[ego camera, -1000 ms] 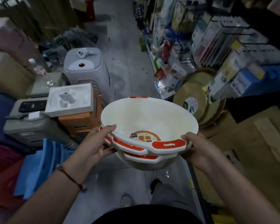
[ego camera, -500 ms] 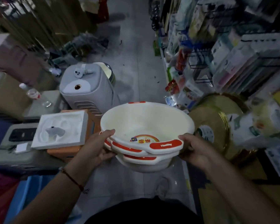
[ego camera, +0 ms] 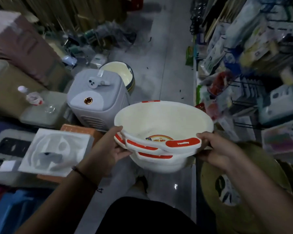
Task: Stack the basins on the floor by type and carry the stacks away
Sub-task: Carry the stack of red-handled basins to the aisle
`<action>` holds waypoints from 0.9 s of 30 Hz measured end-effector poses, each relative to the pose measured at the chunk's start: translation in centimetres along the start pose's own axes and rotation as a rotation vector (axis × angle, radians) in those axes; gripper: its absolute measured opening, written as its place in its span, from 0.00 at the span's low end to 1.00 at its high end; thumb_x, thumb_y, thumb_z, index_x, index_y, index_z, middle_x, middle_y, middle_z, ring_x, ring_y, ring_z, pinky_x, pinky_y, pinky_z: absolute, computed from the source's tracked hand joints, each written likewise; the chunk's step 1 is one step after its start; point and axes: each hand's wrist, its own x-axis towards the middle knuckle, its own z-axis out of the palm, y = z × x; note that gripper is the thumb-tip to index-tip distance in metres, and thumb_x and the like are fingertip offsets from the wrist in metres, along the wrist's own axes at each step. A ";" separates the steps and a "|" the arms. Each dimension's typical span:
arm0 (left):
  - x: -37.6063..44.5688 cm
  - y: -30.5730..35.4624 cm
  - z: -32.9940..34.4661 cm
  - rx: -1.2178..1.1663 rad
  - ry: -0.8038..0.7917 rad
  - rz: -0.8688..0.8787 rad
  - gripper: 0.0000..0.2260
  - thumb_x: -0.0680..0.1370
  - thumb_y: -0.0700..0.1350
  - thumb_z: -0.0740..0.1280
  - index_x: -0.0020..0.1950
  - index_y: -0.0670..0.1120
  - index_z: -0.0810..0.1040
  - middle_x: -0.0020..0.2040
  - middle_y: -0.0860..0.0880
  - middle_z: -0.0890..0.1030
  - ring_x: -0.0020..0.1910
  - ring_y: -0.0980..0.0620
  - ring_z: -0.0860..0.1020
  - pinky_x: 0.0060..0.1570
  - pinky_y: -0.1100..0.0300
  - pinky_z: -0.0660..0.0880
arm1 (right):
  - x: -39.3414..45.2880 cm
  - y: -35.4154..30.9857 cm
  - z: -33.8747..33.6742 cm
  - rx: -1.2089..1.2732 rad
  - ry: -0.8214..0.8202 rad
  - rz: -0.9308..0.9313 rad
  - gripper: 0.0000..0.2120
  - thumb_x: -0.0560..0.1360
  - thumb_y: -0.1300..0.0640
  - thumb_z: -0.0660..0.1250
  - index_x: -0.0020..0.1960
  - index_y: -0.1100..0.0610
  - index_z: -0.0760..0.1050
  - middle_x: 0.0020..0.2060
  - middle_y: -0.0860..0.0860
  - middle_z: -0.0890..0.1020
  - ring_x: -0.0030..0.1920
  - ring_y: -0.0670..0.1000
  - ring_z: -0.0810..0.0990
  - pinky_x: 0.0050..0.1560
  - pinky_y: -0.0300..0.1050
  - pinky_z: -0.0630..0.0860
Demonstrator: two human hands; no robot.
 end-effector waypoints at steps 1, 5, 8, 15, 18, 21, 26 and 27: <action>1.5 1.5 0.9 0.014 -0.010 -0.005 0.22 0.76 0.52 0.71 0.67 0.45 0.76 0.56 0.42 0.84 0.50 0.43 0.85 0.40 0.49 0.82 | 1.2 -1.3 0.9 0.000 0.031 0.003 0.21 0.75 0.65 0.68 0.67 0.55 0.70 0.56 0.58 0.80 0.53 0.61 0.81 0.36 0.54 0.82; 5.8 8.4 5.2 0.062 -0.029 -0.055 0.16 0.78 0.48 0.69 0.64 0.43 0.78 0.50 0.42 0.86 0.49 0.43 0.83 0.35 0.50 0.82 | 4.5 -6.8 3.8 0.033 0.090 0.002 0.19 0.76 0.65 0.66 0.66 0.57 0.70 0.50 0.59 0.80 0.49 0.59 0.81 0.29 0.52 0.81; 8.7 13.1 7.9 0.114 -0.055 -0.047 0.15 0.78 0.48 0.69 0.63 0.44 0.78 0.51 0.41 0.86 0.51 0.42 0.83 0.43 0.46 0.82 | 6.8 -10.2 5.2 0.061 0.099 0.010 0.18 0.77 0.65 0.66 0.65 0.58 0.70 0.50 0.59 0.80 0.52 0.61 0.80 0.36 0.57 0.83; 16.0 20.9 13.2 0.174 -0.073 -0.043 0.17 0.77 0.48 0.71 0.64 0.44 0.77 0.54 0.40 0.84 0.51 0.41 0.84 0.45 0.45 0.82 | 14.3 -18.1 8.1 0.110 0.123 0.015 0.10 0.76 0.66 0.65 0.55 0.56 0.73 0.48 0.59 0.79 0.50 0.61 0.79 0.48 0.61 0.80; 20.1 23.4 15.6 0.189 -0.036 -0.057 0.20 0.76 0.49 0.72 0.66 0.44 0.75 0.55 0.40 0.84 0.50 0.40 0.85 0.46 0.43 0.82 | 19.4 -21.7 8.8 0.097 0.088 0.040 0.14 0.76 0.66 0.65 0.60 0.57 0.74 0.50 0.61 0.80 0.53 0.62 0.80 0.54 0.64 0.78; 23.8 25.9 18.4 0.190 0.007 -0.071 0.26 0.72 0.52 0.76 0.68 0.47 0.73 0.57 0.40 0.83 0.52 0.41 0.84 0.46 0.44 0.82 | 25.5 -25.3 9.8 0.041 0.057 0.070 0.20 0.75 0.65 0.66 0.66 0.58 0.72 0.50 0.60 0.82 0.47 0.59 0.81 0.45 0.58 0.82; 29.3 30.0 22.2 0.097 0.161 -0.095 0.18 0.76 0.45 0.71 0.64 0.42 0.75 0.51 0.36 0.84 0.41 0.44 0.85 0.40 0.49 0.82 | 34.8 -33.1 13.0 -0.078 -0.031 0.102 0.20 0.75 0.65 0.66 0.65 0.55 0.72 0.51 0.61 0.81 0.42 0.58 0.80 0.33 0.54 0.82; 30.5 31.0 22.7 0.061 0.185 -0.107 0.17 0.76 0.44 0.71 0.62 0.41 0.76 0.47 0.38 0.85 0.40 0.44 0.85 0.39 0.50 0.82 | 36.2 -34.9 14.0 -0.101 -0.055 0.094 0.19 0.74 0.66 0.65 0.64 0.54 0.72 0.49 0.60 0.81 0.41 0.57 0.80 0.31 0.53 0.81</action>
